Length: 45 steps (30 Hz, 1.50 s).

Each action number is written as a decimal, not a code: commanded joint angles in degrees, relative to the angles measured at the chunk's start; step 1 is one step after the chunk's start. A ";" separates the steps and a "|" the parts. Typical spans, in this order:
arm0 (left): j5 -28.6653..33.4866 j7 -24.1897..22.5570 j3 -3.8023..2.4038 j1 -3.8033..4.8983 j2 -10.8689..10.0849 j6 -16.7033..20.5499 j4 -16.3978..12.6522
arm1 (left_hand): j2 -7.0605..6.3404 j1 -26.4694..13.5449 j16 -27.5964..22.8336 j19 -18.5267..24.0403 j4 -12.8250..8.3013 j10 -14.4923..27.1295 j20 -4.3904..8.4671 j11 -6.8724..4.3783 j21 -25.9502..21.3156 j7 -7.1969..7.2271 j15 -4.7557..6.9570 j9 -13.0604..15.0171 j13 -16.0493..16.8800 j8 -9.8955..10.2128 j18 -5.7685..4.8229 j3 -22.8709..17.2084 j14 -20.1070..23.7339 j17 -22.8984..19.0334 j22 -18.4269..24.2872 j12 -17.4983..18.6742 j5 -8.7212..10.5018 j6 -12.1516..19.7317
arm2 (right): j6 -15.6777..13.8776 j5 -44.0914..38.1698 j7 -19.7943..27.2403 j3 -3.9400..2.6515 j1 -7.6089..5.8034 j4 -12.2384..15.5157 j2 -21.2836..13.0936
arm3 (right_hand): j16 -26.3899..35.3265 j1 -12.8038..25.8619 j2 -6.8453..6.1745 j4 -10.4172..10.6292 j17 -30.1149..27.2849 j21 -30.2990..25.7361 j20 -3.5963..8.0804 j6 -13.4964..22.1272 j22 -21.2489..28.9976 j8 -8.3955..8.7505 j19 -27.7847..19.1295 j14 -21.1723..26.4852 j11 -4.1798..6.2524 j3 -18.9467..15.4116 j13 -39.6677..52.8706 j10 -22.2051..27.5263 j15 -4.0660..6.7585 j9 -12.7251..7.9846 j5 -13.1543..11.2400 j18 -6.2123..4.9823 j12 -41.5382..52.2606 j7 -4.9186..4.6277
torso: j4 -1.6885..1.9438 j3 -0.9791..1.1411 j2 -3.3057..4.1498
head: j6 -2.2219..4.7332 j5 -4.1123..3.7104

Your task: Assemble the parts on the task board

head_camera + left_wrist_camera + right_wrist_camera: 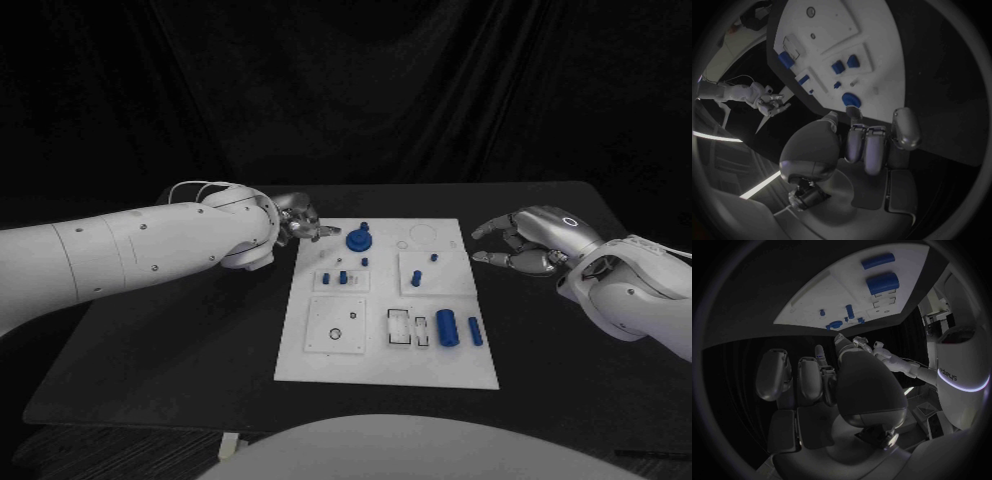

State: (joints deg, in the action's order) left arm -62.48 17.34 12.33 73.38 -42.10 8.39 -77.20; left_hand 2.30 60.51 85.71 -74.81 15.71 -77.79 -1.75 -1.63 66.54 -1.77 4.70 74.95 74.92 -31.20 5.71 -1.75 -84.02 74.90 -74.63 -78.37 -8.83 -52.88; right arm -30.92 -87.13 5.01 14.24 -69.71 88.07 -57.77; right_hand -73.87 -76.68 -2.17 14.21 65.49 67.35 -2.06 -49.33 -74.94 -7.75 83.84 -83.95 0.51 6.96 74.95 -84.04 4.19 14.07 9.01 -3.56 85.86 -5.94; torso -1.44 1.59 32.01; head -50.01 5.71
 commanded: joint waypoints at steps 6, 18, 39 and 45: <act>-2.02 -27.04 -0.05 1.08 2.19 9.26 1.80 | -2.54 16.86 -0.21 0.06 -1.59 27.93 -3.22 3.73 1.74 -3.71 -3.48 -10.33 -17.01 12.75 -0.37 -2.02 -0.32 6.69 -3.12 30.27 3.71 5.08 | -0.26 -0.08 -0.96 -0.04 0.12 0.03 -0.11 | 0.17 -0.33 0.19 -0.40 0.01 -0.22 -0.28 -0.26 -9.30 0.37 -0.30 -2.00 -0.49 0.11 8.73 -2.56 -0.27 -0.10 0.24 -0.78 -0.28 0.02 | 0.03 0.03 0.12 | 0.01 0.00; -20.65 -34.50 -0.04 -0.54 7.93 9.49 8.65 | -7.46 25.42 -0.51 -4.01 -3.22 34.73 -3.10 4.23 7.71 -3.46 -3.11 -24.16 -28.55 21.14 -1.53 -4.04 0.14 4.91 -7.98 42.59 -2.74 4.15 | -0.45 -0.07 -0.46 -0.05 0.13 0.38 -0.26 | 0.14 -0.34 0.20 -0.41 0.05 -0.15 -0.28 -0.27 -9.31 0.39 -0.28 -2.01 -0.48 0.11 8.77 -2.59 -0.27 -0.12 0.36 -0.77 -0.25 0.02 | -0.11 0.01 0.19 | 0.01 -0.68; -31.14 -30.58 -0.06 -4.41 13.15 4.52 14.44 | -9.10 25.11 -1.20 -4.35 -3.96 39.11 -4.13 5.87 7.80 -2.16 -4.33 -28.59 -29.60 25.36 -1.65 -5.52 1.19 3.04 -8.88 43.37 -3.49 7.71 | -0.49 -0.07 -0.34 -0.06 0.12 0.92 -0.44 | -0.01 -0.37 0.15 -0.47 0.26 0.02 -0.28 -0.29 -9.36 0.42 -0.22 -2.06 -0.48 0.09 8.86 -2.64 -0.25 -0.16 0.60 -0.73 -0.19 0.03 | -0.49 -0.26 0.95 | 0.01 -0.41; -31.22 -30.40 -0.06 -5.32 14.13 4.21 16.19 | -8.92 24.80 -1.14 -4.51 -3.95 38.49 -4.22 5.96 7.90 -2.32 -4.38 -29.26 -29.83 25.74 -1.68 -5.95 1.12 3.02 -9.06 43.19 -4.40 7.41 | -0.51 -0.07 -0.30 -0.06 0.12 0.97 -0.43 | -0.02 -0.40 0.13 -0.50 0.27 0.01 -0.28 -0.29 -9.36 0.42 -0.22 -2.06 -0.47 0.09 8.87 -2.65 -0.25 -0.17 0.65 -0.73 -0.18 0.03 | -0.43 -0.17 0.86 | 0.01 -0.59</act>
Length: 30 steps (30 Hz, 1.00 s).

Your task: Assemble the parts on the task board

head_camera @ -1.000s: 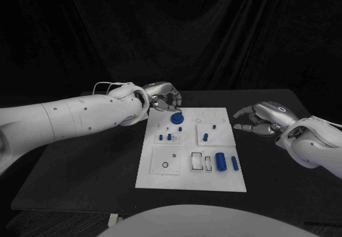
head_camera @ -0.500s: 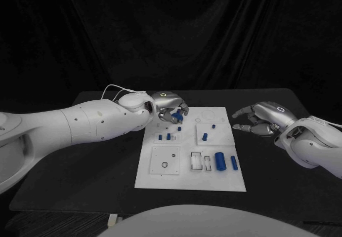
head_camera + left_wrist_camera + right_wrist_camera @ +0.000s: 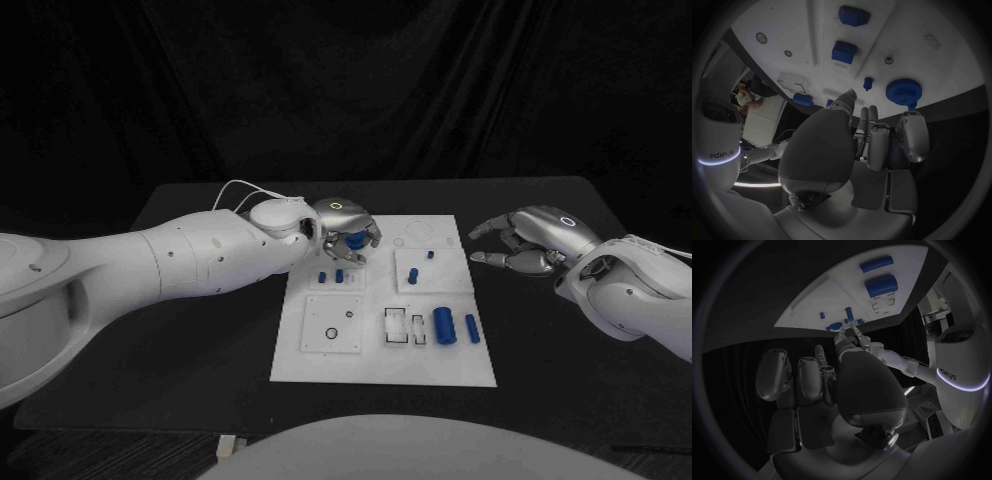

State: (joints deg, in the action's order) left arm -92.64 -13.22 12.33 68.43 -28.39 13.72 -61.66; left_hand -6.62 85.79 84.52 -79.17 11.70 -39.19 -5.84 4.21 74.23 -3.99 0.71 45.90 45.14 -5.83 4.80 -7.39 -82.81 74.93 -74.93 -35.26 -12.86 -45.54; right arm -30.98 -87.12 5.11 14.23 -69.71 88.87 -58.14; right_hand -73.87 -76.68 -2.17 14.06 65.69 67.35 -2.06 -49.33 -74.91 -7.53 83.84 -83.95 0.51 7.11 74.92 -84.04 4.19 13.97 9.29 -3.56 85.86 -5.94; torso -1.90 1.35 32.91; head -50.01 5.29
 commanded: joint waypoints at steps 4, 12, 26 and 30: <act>-1.07 0.37 -0.07 -0.84 0.87 -1.21 1.41 | 0.06 -0.58 0.02 -0.12 0.08 -0.30 -0.15 0.16 0.14 -0.06 -0.42 -0.37 -0.01 0.47 -0.75 -0.41 -0.04 2.89 -8.77 -0.07 -0.47 0.04 | -0.41 -0.08 -0.40 -0.04 0.12 0.20 -0.16 | -0.02 -0.40 0.13 -0.35 0.07 0.01 -0.28 -0.29 -9.39 0.20 -0.22 -2.06 -0.47 -0.07 8.90 -2.65 -0.25 -0.06 0.36 -0.73 -0.18 0.03 | 0.08 0.02 -0.02 | 0.01 -0.33; -1.08 0.80 -0.08 -1.34 1.54 -1.50 2.26 | 0.37 -0.60 -0.03 -0.14 -0.03 -0.26 -0.25 0.31 0.09 0.21 -0.54 -0.86 -0.25 0.56 -0.75 -1.01 0.05 2.69 -8.86 0.10 -1.39 -0.68 | -0.39 -0.08 -0.42 -0.04 0.12 0.21 -0.21 | -0.02 -0.40 0.13 -0.35 0.07 0.01 -0.28 -0.29 -9.39 0.20 -0.22 -2.06 -0.47 -0.07 8.90 -2.65 -0.25 -0.06 0.36 -0.73 -0.18 0.03 | -0.08 0.02 0.03 | 0.01 -0.25; -1.09 0.92 -0.08 -1.88 2.09 -2.23 3.34 | 0.93 -0.63 0.22 -0.58 -0.42 -2.72 -0.20 -0.12 0.40 0.07 -0.43 -1.90 -1.89 0.47 -0.82 -3.04 -0.31 2.87 -9.31 0.83 -2.44 -2.99 | -0.34 -0.08 -0.42 -0.04 0.12 0.08 -0.14 | -0.02 -0.40 0.13 -0.35 0.07 0.01 -0.28 -0.29 -9.39 0.20 -0.22 -2.06 -0.47 -0.07 8.90 -2.65 -0.25 -0.06 0.36 -0.73 -0.18 0.03 | -0.09 0.04 -0.05 | 0.01 -0.53; -1.09 1.02 -0.08 -2.05 2.22 -2.48 3.73 | 1.08 -0.56 0.17 -0.60 -0.55 -3.24 -0.14 -0.25 0.36 0.07 -0.36 -2.11 -2.33 0.51 -0.82 -3.58 -0.24 2.70 -9.36 1.13 -2.74 -3.35 | -0.30 -0.08 -0.43 -0.04 0.12 0.06 -0.10 | -0.02 -0.40 0.13 -0.35 0.07 0.01 -0.28 -0.29 -9.39 0.20 -0.22 -2.06 -0.47 -0.07 8.90 -2.65 -0.25 -0.06 0.36 -0.73 -0.18 0.03 | -0.07 0.02 -0.06 | 0.01 -0.62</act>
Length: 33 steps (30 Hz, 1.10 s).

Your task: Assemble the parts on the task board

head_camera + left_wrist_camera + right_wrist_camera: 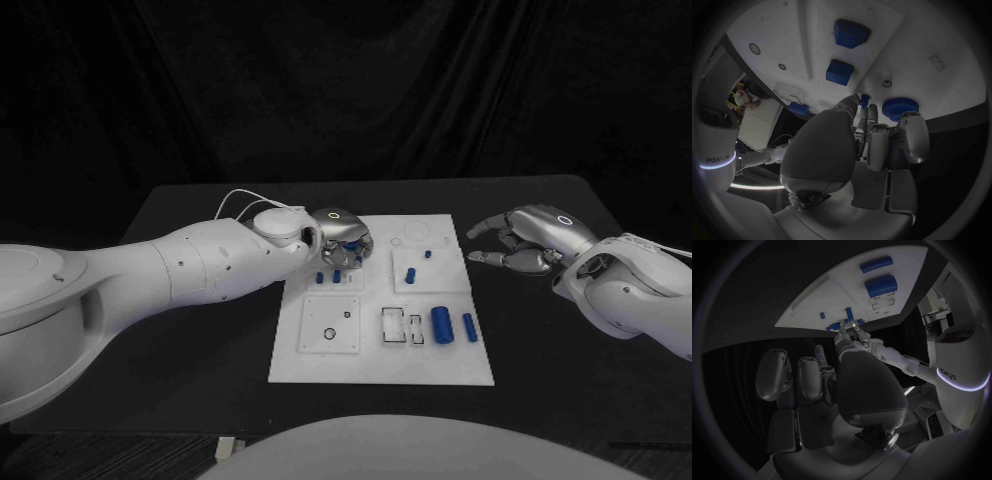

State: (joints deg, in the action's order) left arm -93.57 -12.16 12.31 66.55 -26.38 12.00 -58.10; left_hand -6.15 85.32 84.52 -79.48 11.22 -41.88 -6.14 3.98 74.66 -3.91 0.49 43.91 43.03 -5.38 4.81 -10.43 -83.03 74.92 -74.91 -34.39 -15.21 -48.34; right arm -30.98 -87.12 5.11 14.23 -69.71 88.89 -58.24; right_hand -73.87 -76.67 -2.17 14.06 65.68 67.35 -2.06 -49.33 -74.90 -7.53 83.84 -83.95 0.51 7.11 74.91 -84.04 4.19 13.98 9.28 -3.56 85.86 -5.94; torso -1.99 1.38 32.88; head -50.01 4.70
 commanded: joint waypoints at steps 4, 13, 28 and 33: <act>-0.15 0.08 -0.06 -0.29 0.24 -1.09 0.45 | 0.59 -0.15 0.15 -0.36 -0.23 -1.45 0.28 -0.23 -0.07 -0.06 -0.01 -0.47 -0.97 0.24 -0.84 -1.24 0.00 2.59 -9.49 0.81 -0.60 -0.88 | -0.25 -0.08 -0.48 -0.04 0.12 0.01 0.02 | -0.02 -0.40 0.13 -0.35 0.08 0.01 -0.28 -0.29 -9.40 0.20 -0.22 -2.06 -0.47 -0.07 8.91 -2.65 -0.25 -0.08 0.37 -0.74 -0.18 0.03 | 0.00 -0.01 -0.03 | 0.01 -0.01; -0.15 -0.69 -0.06 -0.48 0.13 -0.16 0.87 | 1.11 0.22 -0.33 -0.64 -1.01 -4.54 0.86 -1.24 0.04 -0.83 0.78 -1.34 -3.20 0.23 -0.89 -3.77 0.46 1.39 -9.78 2.54 -1.94 -3.31 | -0.23 -0.08 -0.54 -0.04 0.12 -0.04 0.05 | 0.04 -0.48 0.13 -0.46 -0.02 -0.03 -0.27 -0.35 -9.39 0.25 -0.22 -2.06 -0.47 -0.06 8.85 -2.63 -0.25 -0.15 0.62 -0.75 -0.22 0.02 | -0.05 -0.01 0.02 | 0.01 0.04; -0.15 -1.32 -0.06 -0.54 -2.56 4.97 -1.95 | 1.52 0.06 -1.74 -2.92 -5.45 -14.86 1.88 -1.99 2.43 -1.50 1.40 -4.96 -11.87 0.99 -1.59 -9.25 0.04 -1.54 -10.81 10.45 -4.58 -11.13 | -0.30 -0.08 -0.56 -0.04 0.12 -0.07 -0.03 | 0.09 -0.49 0.18 -0.47 -0.09 -0.08 -0.27 -0.40 -9.38 0.25 -0.23 -2.05 -0.48 -0.05 8.82 -2.62 -0.25 -0.17 0.66 -0.75 -0.24 0.02 | 0.01 0.01 0.02 | 0.01 0.18; -0.15 -0.46 -0.06 0.39 -4.85 5.70 -4.44 | 1.35 -0.77 -1.99 -2.96 -5.92 -16.13 1.80 -1.86 2.26 -1.60 1.35 -5.97 -14.40 1.31 -1.57 -9.75 0.01 -2.00 -10.78 13.12 -4.35 -12.03 | -0.27 -0.07 -0.69 -0.04 0.12 -0.07 -0.08 | 0.09 -0.49 0.18 -0.47 -0.09 -0.08 -0.27 -0.40 -9.38 0.25 -0.23 -2.05 -0.48 -0.05 8.82 -2.62 -0.25 -0.17 0.66 -0.75 -0.24 0.02 | 0.03 0.00 0.01 | 0.01 0.46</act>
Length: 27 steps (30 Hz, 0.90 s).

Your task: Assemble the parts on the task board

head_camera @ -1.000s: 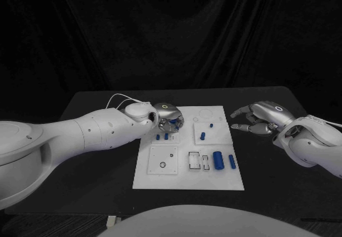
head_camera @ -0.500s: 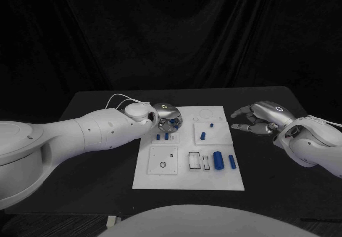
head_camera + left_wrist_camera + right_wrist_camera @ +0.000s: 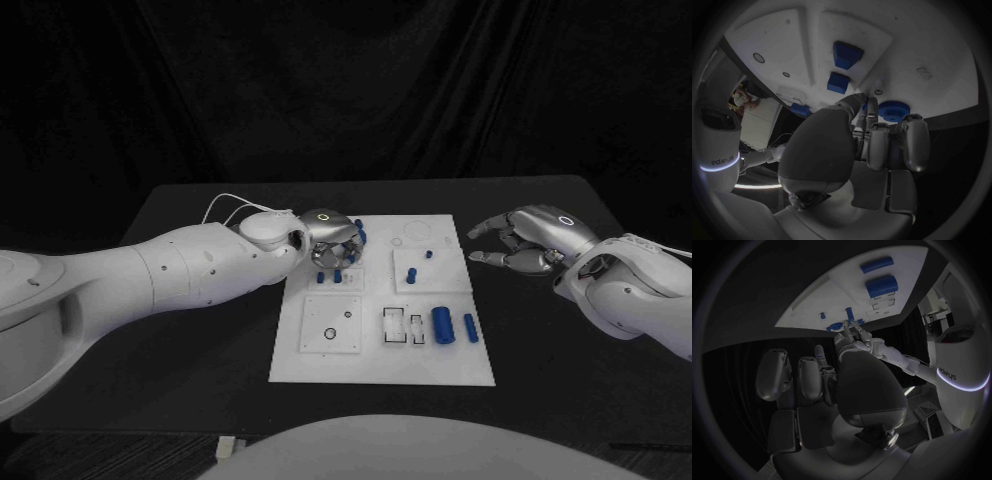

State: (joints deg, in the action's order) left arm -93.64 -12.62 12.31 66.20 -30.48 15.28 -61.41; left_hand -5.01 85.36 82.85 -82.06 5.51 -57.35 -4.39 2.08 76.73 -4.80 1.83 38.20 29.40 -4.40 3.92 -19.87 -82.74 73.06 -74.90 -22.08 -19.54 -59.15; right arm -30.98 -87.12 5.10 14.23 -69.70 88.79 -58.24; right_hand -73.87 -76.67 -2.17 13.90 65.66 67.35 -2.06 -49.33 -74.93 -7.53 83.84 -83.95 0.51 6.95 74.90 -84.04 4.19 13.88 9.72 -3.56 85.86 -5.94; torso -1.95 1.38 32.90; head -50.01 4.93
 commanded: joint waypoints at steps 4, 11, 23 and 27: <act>-0.08 0.68 -0.06 2.50 -2.78 2.21 -3.51 | 0.05 -1.27 -0.55 -0.26 -0.30 -1.20 -0.01 0.08 -0.10 -0.70 -0.18 -0.68 -1.77 0.40 -0.63 -0.35 -0.13 -0.62 -10.72 1.85 0.53 -1.52 | -0.19 -0.08 -0.79 -0.04 0.12 0.07 -0.22 | 0.13 -0.48 0.19 -0.32 -0.14 -0.14 -0.27 -0.45 -9.34 0.25 -0.24 -2.04 -0.48 0.11 8.84 -2.63 -0.26 -0.10 0.24 -0.76 -0.23 0.02 | -0.03 -0.01 0.01 | 0.01 0.41; -0.08 1.71 -0.05 4.81 -6.80 1.10 -8.25 | -0.26 -1.40 -0.93 0.15 -0.70 -1.64 -0.18 0.27 -0.85 -0.86 -0.33 -1.44 -3.10 0.67 -0.48 -0.55 0.25 -1.31 -10.51 3.28 1.50 -1.22 | 0.09 -0.08 -1.02 -0.04 0.11 0.15 -0.38 | 0.13 -0.48 0.19 -0.32 -0.14 -0.14 -0.27 -0.45 -9.34 0.25 -0.24 -2.04 -0.48 0.11 8.84 -2.63 -0.26 -0.10 0.24 -0.76 -0.23 0.02 | -0.02 0.08 -0.11 | 0.01 0.23; -0.08 2.59 -0.03 5.24 -8.97 -0.45 -9.66 | -0.47 -1.66 -1.06 0.23 -0.75 -1.93 -0.21 0.34 -1.00 -0.91 -0.31 -1.83 -3.56 0.68 -0.45 -0.44 0.40 -1.57 -10.49 3.75 2.38 -1.12 | 0.63 -0.08 -1.03 -0.03 0.12 0.25 -0.66 | 0.14 -0.51 0.19 -0.35 -0.16 -0.09 -0.27 -0.51 -9.35 0.24 -0.22 -2.04 -0.48 0.10 8.77 -2.59 -0.26 -0.11 0.21 -0.75 -0.28 0.03 | 0.24 0.16 0.06 | 0.01 0.52; -0.08 2.62 -0.03 4.84 -8.63 -0.78 -9.22 | -0.49 -1.70 -1.12 0.28 -0.77 -1.96 -0.22 0.36 -1.09 -0.90 -0.31 -1.90 -3.65 0.65 -0.43 -0.43 0.48 -1.71 -10.46 3.86 2.56 -1.16 | 0.71 -0.08 -0.99 -0.03 0.12 0.26 -0.71 | 0.14 -0.51 0.19 -0.35 -0.16 -0.09 -0.27 -0.51 -9.35 0.24 -0.22 -2.04 -0.48 0.10 8.77 -2.59 -0.26 -0.11 0.21 -0.75 -0.28 0.03 | 0.40 0.02 0.11 | 0.01 0.51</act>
State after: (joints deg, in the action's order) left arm -93.68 -10.14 12.32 71.23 -39.29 15.42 -70.63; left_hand -5.47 84.01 81.98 -82.06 4.96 -58.98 -4.39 2.49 75.99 -5.39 1.61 36.23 25.83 -3.74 3.94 -20.41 -82.52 71.42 -74.94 -18.54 -17.21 -60.02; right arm -30.68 -87.11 5.00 14.24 -69.70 88.92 -58.88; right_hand -73.87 -76.67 -2.17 13.90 65.58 67.35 -2.06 -49.33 -74.92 -7.53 83.84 -83.95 0.51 6.95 74.90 -84.04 4.19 13.84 9.72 -3.56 85.86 -5.94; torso -1.67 1.51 32.95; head -50.01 5.43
